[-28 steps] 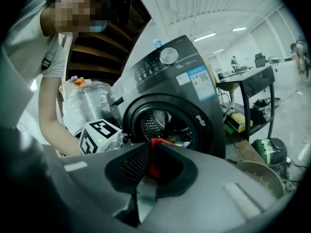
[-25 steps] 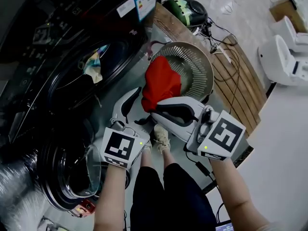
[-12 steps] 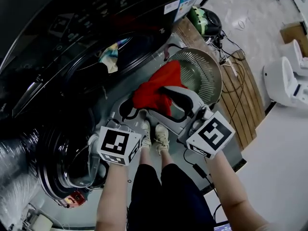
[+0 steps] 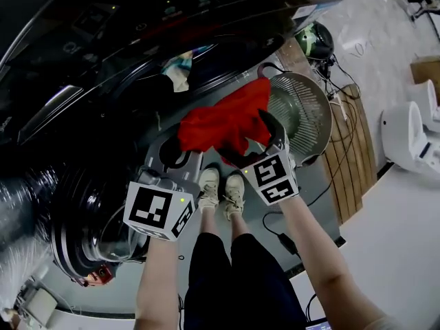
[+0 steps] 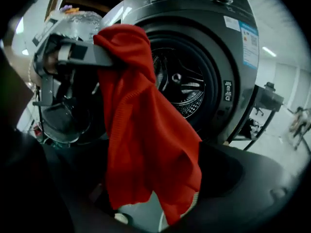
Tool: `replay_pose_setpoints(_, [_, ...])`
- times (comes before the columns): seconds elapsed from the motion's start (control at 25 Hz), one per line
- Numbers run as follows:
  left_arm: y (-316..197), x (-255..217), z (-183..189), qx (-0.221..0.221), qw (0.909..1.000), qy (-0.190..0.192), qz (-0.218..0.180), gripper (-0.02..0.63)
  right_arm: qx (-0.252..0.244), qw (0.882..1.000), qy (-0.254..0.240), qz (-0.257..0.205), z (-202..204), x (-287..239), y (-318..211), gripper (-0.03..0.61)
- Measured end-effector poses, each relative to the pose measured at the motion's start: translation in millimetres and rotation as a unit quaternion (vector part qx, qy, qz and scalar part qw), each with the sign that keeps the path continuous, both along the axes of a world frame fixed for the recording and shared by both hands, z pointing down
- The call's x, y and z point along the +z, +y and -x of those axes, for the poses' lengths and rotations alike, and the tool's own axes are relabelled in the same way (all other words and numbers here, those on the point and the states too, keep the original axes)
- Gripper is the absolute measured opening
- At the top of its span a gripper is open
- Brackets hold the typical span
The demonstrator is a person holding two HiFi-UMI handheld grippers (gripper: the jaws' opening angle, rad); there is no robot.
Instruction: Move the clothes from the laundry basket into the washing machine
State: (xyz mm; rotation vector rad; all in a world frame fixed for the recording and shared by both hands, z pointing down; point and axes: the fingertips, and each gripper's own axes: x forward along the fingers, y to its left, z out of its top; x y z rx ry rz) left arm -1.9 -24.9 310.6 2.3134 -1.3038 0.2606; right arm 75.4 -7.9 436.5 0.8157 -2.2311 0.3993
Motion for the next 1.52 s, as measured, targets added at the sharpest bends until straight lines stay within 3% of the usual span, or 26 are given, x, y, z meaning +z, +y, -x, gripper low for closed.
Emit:
replay_pose_setpoints(0.16, [9.1,7.6,14.8,-0.014,0.9998,0.001,0.011,0.049,-0.013,1.0,0.026,-0.007,10.2,20.6,-15.4,0.539])
replay_pose_setpoints(0.24, [15.6,13.4,18.0,-0.02,0.9997,0.003,0.015,0.049,-0.02,1.0,0.017,0.017,17.0,29.5,-17.5,0.415])
replay_pose_setpoints(0.36, [21.5,21.9,21.9,-0.041,0.9989,0.011,0.018,0.049,-0.028,0.998,0.004,0.055,27.7,36.3,-14.2,0.156])
replay_pose_setpoints(0.4, [21.9,23.1,23.5,-0.05,0.9985,0.011,0.018,0.049,-0.027,0.997,-0.002,0.067,31.5,36.8,-12.3,0.111])
replay_pose_setpoints(0.52, [27.3,32.9,28.8,-0.072,0.9971,0.005,0.025,0.067,-0.01,0.994,-0.024,0.106,38.9,38.9,-5.8,0.088])
replay_pose_setpoints(0.64, [31.5,46.6,39.9,-0.102,0.9938,0.002,0.044,0.176,0.019,0.99,-0.05,0.129,43.2,37.0,-11.8,0.081])
replay_pose_setpoints(0.84, [36.8,70.3,60.2,-0.148,0.9862,0.004,0.075,0.259,0.05,0.985,-0.079,0.146,56.0,26.1,-34.2,0.079])
replay_pose_setpoints(1.12, [55.1,103.0,66.9,-0.185,0.9746,0.037,0.121,0.259,0.097,0.971,-0.144,0.162,89.9,13.6,-61.8,0.078])
replay_pose_setpoints(1.32, [65.3,112.9,72.1,-0.199,0.9685,0.053,0.139,0.259,0.127,0.965,-0.192,0.126,120.4,1.6,-91.5,0.077])
replay_pose_setpoints(1.52, [65.9,115.8,77.0,-0.201,0.9685,0.055,0.137,0.259,0.141,0.961,-0.221,0.088,151.1,5.3,-124.4,0.077])
